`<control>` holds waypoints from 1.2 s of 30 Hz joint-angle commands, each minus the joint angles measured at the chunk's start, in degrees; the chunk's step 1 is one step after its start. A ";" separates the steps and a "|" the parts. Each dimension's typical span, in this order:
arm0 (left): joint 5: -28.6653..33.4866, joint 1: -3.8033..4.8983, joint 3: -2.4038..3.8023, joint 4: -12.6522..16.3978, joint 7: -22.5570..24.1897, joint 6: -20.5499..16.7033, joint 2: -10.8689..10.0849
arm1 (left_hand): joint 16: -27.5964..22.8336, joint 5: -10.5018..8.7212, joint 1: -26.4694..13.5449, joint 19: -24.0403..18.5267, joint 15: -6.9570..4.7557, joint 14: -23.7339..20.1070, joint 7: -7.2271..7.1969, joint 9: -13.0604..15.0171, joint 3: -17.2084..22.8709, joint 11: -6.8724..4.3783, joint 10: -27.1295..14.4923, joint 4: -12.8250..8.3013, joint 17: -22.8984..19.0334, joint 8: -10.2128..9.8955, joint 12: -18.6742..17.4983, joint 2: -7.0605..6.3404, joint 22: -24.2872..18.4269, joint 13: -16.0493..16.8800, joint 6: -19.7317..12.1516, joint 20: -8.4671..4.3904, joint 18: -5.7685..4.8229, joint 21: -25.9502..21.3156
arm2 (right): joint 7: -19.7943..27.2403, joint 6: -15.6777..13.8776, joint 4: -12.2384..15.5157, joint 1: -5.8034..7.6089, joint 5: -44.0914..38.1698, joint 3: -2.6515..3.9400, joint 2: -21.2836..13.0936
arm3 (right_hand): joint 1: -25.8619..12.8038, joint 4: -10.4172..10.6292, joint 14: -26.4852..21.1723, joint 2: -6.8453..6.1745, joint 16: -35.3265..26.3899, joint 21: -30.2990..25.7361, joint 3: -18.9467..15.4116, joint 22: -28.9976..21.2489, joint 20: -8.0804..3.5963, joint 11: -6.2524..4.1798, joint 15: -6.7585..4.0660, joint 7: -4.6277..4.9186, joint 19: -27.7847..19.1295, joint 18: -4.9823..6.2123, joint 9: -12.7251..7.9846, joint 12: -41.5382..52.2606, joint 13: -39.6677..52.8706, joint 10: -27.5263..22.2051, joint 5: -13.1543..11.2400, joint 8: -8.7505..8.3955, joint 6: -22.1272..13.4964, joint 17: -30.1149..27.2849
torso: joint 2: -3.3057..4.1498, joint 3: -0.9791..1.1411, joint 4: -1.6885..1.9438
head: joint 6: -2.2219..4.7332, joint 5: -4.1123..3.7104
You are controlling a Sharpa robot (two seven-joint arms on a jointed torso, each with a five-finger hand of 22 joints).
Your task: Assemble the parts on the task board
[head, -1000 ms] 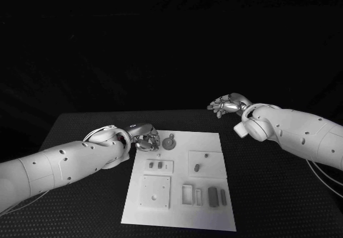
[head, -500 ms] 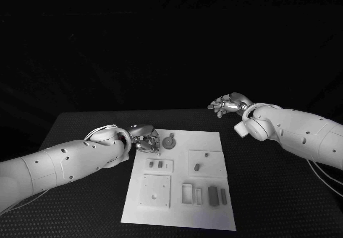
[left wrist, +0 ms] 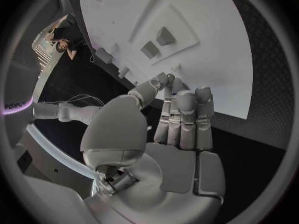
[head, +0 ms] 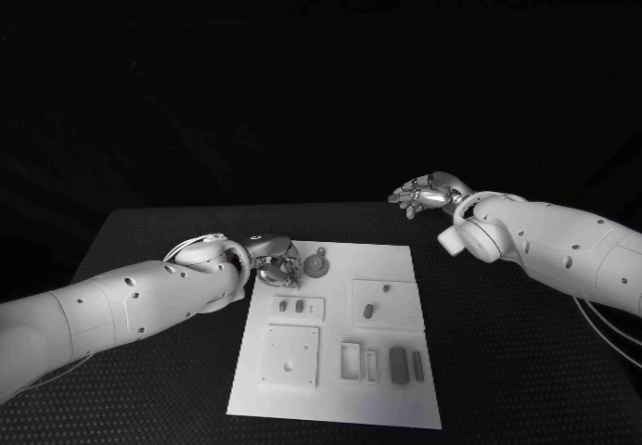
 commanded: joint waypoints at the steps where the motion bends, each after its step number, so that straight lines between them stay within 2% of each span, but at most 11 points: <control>1: -1.23 -0.02 -0.04 -0.36 0.36 1.02 0.19 | -0.07 0.15 0.39 -0.10 -0.29 0.00 0.06 0.04 0.31 -0.13 0.43 -0.01 -0.08 0.38 0.04 0.74 0.58 0.50 0.46 -1.29 2.36 -0.33 | 0.44 0.68 0.02 -0.01 -0.09 0.02 0.04 | -0.30 0.10 -0.41 0.32 0.19 -0.26 -0.11 0.09 0.09 -0.07 0.13 0.83 0.26 0.46 -0.07 0.24 -0.06 -0.36 0.30 0.21 -0.29 -0.09 | -0.01 0.01 0.01 | -0.02 -0.04; 27: -1.57 -0.40 -0.13 -1.18 0.68 1.58 0.87 | -0.17 0.15 0.42 -0.08 -0.28 -0.01 0.11 0.06 0.35 -0.11 0.43 0.01 -0.15 0.28 -0.10 0.75 0.57 0.55 0.38 -1.35 2.26 -0.44 | 0.45 0.71 0.03 -0.01 -0.09 0.02 0.15 | -0.25 0.06 -0.42 0.35 0.20 -0.39 -0.10 0.22 0.08 -0.07 0.13 0.83 0.30 0.46 -0.11 0.32 -0.20 -0.38 0.31 0.23 -0.30 -0.11 | -0.01 -0.01 0.04 | -0.26 -0.19; 36: -1.52 -0.42 -0.18 -1.61 0.72 1.77 1.28 | -0.22 0.15 0.40 -0.07 -0.27 -0.03 0.13 0.07 0.35 -0.10 0.42 0.03 -0.18 0.25 -0.15 0.76 0.57 0.56 0.35 -1.38 2.23 -0.48 | 0.45 0.70 0.06 -0.01 -0.09 0.02 0.09 | -0.23 0.04 -0.43 0.35 0.20 -0.44 -0.10 0.26 0.08 -0.07 0.13 0.83 0.31 0.46 -0.13 0.35 -0.24 -0.39 0.30 0.23 -0.31 -0.12 | -0.02 0.04 0.03 | -0.32 -0.27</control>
